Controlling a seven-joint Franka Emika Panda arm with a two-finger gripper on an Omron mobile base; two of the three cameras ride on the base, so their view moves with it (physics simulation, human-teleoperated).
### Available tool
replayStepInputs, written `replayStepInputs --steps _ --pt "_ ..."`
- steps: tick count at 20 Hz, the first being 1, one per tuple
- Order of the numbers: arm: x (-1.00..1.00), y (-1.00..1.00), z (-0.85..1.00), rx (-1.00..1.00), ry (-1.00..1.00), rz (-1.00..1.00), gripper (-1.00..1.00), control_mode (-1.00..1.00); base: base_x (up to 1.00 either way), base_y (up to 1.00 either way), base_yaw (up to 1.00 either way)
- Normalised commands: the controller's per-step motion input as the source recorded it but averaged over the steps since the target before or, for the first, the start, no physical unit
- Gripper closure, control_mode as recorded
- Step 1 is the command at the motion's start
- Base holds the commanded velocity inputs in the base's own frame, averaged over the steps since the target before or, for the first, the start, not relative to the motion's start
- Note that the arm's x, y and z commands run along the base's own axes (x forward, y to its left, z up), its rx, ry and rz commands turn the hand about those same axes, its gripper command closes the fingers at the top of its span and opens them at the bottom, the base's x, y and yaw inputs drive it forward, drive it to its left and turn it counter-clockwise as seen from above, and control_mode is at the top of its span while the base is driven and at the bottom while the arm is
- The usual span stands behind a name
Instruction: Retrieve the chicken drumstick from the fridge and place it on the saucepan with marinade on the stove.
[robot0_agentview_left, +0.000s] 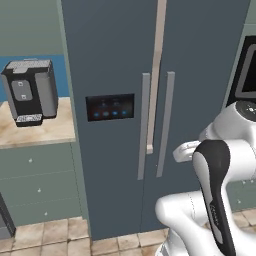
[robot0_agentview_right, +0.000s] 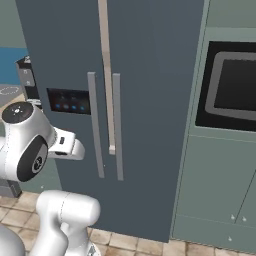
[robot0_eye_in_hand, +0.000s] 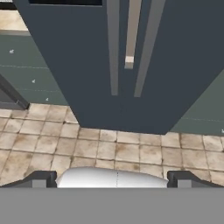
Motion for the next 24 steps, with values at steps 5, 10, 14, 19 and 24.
replayStepInputs --steps 5,10,14,19,24 --pt "0.05 0.0 0.0 0.0 -0.03 0.0 -1.0 -1.0 0.02 0.01 0.0" --pt "0.17 0.0 0.0 0.0 -0.29 0.0 -1.0 -1.0 0.0 0.0 0.0" --pt "0.31 0.0 0.01 0.0 -0.16 0.0 -1.0 -1.0 0.0 0.0 0.0" --pt "0.32 0.04 0.0 0.0 -0.09 0.0 -1.0 -1.0 0.0 0.0 0.0" --pt "0.24 0.04 0.07 0.0 -0.17 0.0 -1.0 -1.0 0.0 0.0 0.0"
